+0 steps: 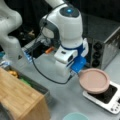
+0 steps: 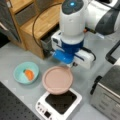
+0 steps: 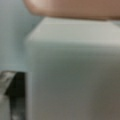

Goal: Pick up the pan. Place the pan on the table. Pick up the bowl. Place the bowl on the stove.

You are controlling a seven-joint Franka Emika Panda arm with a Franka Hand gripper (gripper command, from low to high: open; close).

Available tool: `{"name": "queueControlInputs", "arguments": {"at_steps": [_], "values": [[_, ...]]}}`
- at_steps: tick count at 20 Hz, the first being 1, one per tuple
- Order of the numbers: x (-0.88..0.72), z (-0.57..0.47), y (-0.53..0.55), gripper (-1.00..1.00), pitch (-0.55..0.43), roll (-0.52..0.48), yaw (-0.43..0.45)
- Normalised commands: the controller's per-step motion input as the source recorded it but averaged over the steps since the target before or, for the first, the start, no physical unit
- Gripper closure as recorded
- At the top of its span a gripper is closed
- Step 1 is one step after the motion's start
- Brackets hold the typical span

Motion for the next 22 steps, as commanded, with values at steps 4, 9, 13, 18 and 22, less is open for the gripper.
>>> {"name": "queueControlInputs", "arguments": {"at_steps": [4,9,13,18,22], "values": [[-0.40,-0.01,-0.07,1.00,-0.091,-0.006,0.134],[-0.47,0.00,-0.04,1.00,-0.097,0.028,0.110],[-0.43,-0.03,-0.02,1.00,-0.107,0.065,0.090],[-0.33,-0.06,-0.03,1.00,-0.117,0.100,0.064],[-0.31,-0.06,-0.04,1.00,-0.122,0.131,0.042]]}}
